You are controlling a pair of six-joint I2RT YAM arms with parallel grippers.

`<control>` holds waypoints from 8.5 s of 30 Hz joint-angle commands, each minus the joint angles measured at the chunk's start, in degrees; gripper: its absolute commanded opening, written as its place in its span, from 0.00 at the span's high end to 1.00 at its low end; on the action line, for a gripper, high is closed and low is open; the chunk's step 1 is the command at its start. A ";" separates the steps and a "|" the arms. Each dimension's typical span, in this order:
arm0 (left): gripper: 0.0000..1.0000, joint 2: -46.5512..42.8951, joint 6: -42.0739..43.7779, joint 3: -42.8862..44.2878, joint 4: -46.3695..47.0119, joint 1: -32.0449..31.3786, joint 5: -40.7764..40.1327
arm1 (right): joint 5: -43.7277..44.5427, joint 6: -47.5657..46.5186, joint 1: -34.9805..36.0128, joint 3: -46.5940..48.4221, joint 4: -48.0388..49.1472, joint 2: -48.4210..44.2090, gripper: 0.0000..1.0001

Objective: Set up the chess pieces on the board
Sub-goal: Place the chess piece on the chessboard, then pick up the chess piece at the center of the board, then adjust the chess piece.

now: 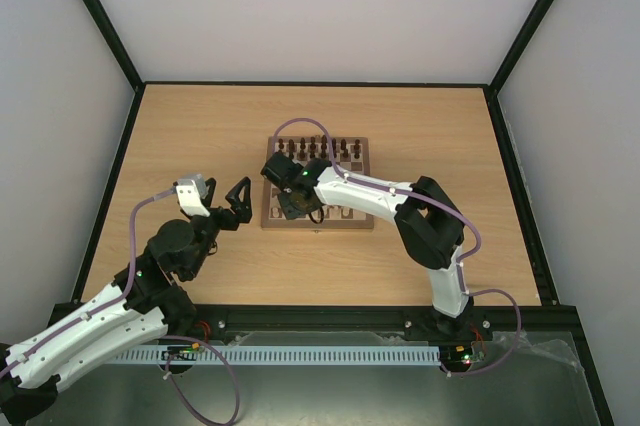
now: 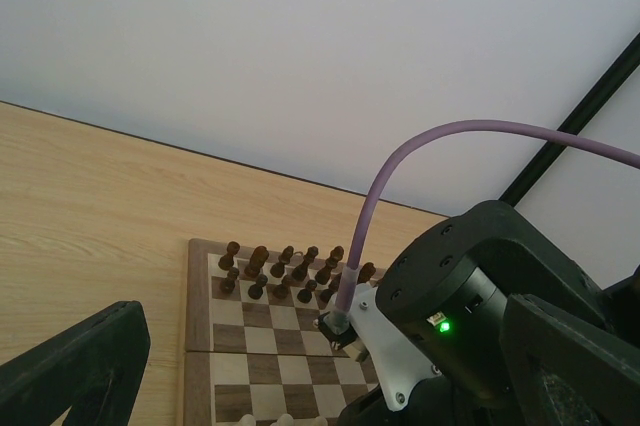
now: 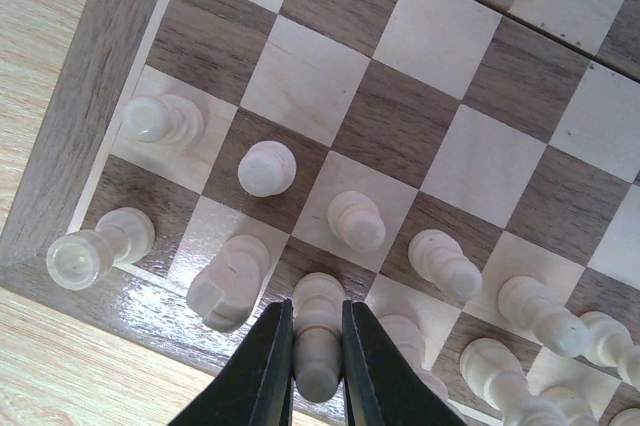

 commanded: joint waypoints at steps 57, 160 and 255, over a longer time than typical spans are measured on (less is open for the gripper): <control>0.01 28.33 7.35 6.16 9.01 -0.31 25.89 | 7.22 8.72 -0.20 -20.05 -1.19 -58.65 0.01; 0.69 114.71 40.63 74.91 -4.81 -21.78 56.09 | 0.44 0.55 -0.25 -4.49 -14.15 -53.95 0.00; 0.89 25.19 13.69 12.13 0.89 -28.13 28.70 | -5.89 14.73 -0.38 -10.58 -12.68 -61.24 0.00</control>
